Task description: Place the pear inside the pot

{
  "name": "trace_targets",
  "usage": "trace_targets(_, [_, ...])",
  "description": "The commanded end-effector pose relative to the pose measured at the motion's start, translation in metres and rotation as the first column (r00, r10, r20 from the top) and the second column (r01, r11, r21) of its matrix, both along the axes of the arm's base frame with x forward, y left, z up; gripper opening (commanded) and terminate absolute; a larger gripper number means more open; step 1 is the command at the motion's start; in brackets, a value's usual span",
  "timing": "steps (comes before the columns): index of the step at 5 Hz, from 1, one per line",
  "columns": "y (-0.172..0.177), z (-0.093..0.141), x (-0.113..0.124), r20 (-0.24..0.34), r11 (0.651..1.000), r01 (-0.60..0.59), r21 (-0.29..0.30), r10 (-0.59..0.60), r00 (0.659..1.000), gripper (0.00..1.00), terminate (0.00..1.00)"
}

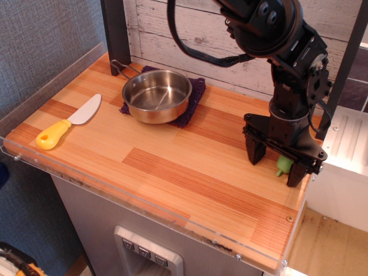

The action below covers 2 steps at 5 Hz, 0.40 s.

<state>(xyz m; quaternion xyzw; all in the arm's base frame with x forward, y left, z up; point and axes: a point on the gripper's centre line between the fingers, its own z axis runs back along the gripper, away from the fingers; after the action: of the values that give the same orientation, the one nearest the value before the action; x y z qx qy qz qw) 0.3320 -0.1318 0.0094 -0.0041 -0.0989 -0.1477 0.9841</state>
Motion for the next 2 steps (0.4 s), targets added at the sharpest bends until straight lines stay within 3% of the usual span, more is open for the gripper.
trace_targets(1, [0.0042, 0.0040, 0.0108, 0.009, 1.000, 0.012, -0.005, -0.012, 1.000, 0.00, 0.00])
trace_targets(2, [0.0037, 0.0079, 0.0116, 0.012, 0.999, 0.033, -0.001, -0.033, 0.999, 0.00, 0.00])
